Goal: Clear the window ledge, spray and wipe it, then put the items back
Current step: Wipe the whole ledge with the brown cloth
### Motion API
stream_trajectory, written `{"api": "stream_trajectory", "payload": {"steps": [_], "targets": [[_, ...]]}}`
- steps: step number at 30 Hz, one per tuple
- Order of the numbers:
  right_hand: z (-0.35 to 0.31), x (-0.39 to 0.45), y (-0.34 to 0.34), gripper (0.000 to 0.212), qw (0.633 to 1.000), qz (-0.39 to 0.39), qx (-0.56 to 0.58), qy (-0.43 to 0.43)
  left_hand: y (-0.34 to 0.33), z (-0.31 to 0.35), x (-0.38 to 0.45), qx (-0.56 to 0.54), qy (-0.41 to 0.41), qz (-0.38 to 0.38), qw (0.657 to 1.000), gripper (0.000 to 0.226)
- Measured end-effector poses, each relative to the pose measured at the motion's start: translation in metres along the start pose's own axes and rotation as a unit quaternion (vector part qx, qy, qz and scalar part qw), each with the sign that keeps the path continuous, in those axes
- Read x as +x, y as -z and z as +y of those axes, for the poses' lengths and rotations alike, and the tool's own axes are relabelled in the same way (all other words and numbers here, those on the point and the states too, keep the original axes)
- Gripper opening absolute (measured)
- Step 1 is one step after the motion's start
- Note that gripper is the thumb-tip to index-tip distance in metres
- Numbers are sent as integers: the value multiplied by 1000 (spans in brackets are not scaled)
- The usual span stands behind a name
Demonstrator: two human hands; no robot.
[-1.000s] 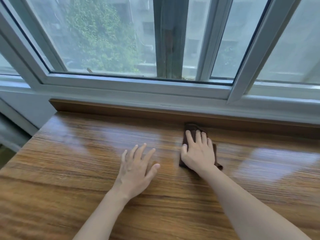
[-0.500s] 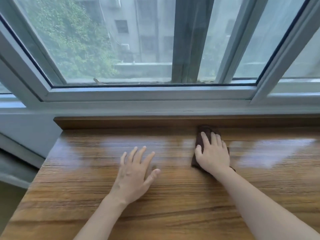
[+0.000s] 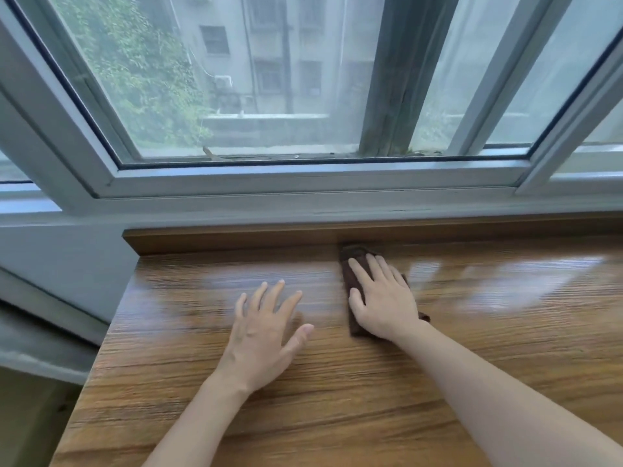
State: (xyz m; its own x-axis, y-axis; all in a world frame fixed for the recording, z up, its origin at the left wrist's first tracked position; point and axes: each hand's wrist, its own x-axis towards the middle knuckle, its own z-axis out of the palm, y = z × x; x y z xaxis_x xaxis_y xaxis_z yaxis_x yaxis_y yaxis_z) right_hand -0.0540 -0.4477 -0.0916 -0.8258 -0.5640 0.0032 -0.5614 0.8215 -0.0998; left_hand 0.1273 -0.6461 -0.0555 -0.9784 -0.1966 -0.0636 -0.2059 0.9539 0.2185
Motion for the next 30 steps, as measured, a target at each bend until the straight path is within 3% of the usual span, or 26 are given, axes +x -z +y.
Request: {"api": "stream_trajectory", "payload": {"steps": [3,6,8,12,14,19,22,24,28,30], "targets": [[14,0,3,72,991,2,-6,-137,2,-12,-3,1,-3,6,1000,79],[-17,3,6,73,975,2,-1,-222,2,-21,-7,-1,5,13,1000,76],[-56,3,5,74,984,5,8,-180,2,-23,-8,-4,15,12,1000,77],[-107,-7,-4,70,998,-15,41,37,3,-26,-11,-12,23,26,999,77],[-98,-4,-5,69,997,-12,39,58,3,-34,-13,-12,25,34,999,74],[-74,12,-2,73,985,-14,11,-169,4,-59,-20,-15,38,36,999,74],[-113,16,-2,73,974,-14,24,-224,5,-72,-22,-22,55,41,997,74],[-149,17,-6,73,987,-5,33,-158,5,-77,-22,-28,64,49,996,72],[-184,10,-14,72,996,-31,60,63,8,-83,-17,-40,72,65,994,68],[-171,13,-15,72,996,-23,54,63,10,-91,-16,-45,74,72,994,68]]}}
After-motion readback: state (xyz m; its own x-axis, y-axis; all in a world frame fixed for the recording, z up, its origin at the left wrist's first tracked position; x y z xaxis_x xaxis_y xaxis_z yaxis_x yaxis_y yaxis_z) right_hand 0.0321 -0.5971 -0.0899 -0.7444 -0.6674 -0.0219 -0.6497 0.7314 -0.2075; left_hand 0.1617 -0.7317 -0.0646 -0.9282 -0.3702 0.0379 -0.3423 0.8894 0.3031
